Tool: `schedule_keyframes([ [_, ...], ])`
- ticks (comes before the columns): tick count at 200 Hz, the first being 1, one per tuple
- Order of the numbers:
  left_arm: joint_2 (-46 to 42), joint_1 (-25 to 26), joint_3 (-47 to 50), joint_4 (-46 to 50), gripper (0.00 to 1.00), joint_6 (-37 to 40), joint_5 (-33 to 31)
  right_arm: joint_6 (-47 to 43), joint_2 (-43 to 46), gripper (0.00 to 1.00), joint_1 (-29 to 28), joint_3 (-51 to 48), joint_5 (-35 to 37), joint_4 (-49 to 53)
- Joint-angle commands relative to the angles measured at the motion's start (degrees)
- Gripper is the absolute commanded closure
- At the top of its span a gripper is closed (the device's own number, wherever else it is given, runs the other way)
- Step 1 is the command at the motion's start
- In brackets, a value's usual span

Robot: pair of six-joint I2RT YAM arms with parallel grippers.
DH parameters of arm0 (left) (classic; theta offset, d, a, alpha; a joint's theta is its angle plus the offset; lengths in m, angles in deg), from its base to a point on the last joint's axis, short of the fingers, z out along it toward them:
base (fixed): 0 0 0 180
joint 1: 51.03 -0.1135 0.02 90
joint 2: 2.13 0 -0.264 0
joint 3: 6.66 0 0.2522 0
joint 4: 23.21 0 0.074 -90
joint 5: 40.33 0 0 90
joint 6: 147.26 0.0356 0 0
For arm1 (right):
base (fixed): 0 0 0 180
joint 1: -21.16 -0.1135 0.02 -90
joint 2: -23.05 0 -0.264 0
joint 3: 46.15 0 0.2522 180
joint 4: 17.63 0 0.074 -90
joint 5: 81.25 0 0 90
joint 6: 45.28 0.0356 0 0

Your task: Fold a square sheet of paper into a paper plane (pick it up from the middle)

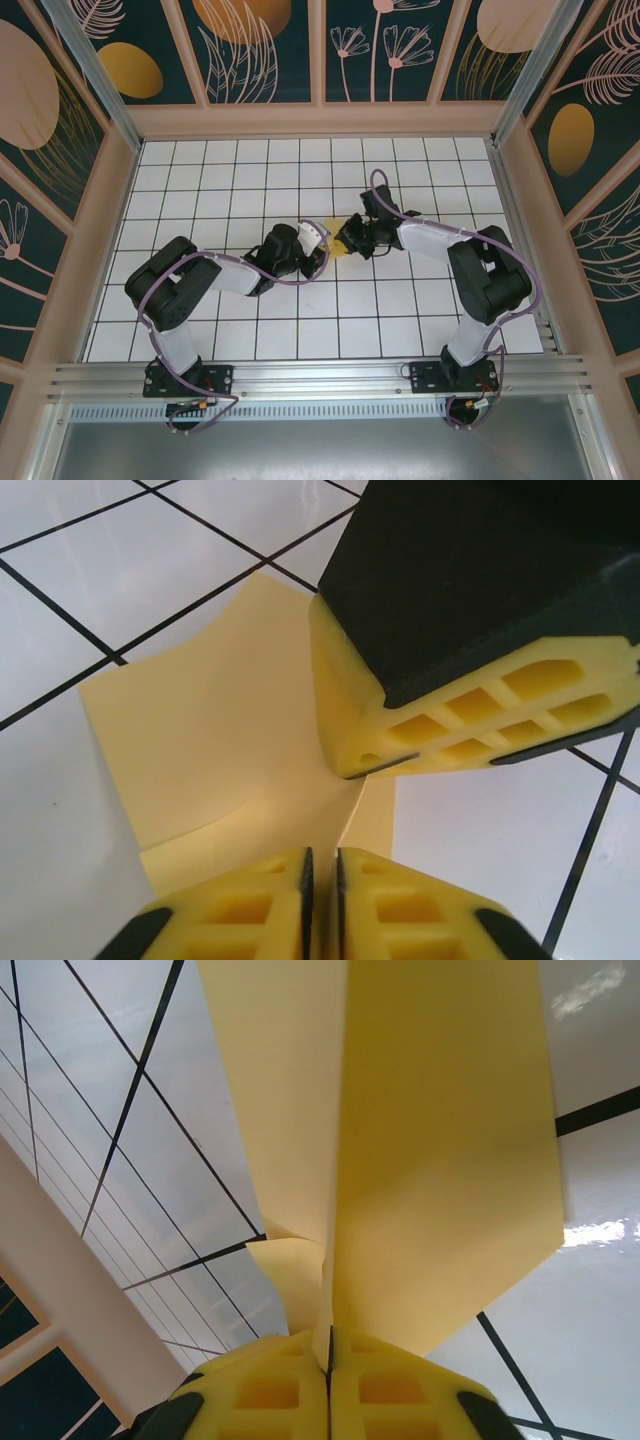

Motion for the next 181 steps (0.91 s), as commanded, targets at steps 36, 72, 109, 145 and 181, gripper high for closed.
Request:
schedule_keyframes([
  [36, 1.37, 0.13, 2.33, -4.19, 0.89, -3.80, 2.09, -6.63, 8.96, 0.42, 2.83, -7.38, 4.01, -10.11],
  [72, 1.78, 0.07, 3.63, -7.48, 0.90, -12.20, 3.79, -16.91, 10.54, 0.41, 3.77, -11.32, 2.25, -15.29],
  [109, 2.18, 0.10, 5.68, -10.73, 0.90, -20.19, 2.49, -19.01, 9.34, 0.47, 3.96, -15.11, -3.38, -22.21],
  [145, 2.89, 0.08, 7.71, -14.74, 0.89, -24.02, 2.57, -18.68, 6.17, 0.55, 3.43, -14.05, -6.84, -22.66],
  [181, 2.90, 0.14, 7.71, -13.85, 0.86, -23.34, 3.38, -18.64, 2.57, 0.59, 2.26, -12.14, -8.26, -20.68],
])
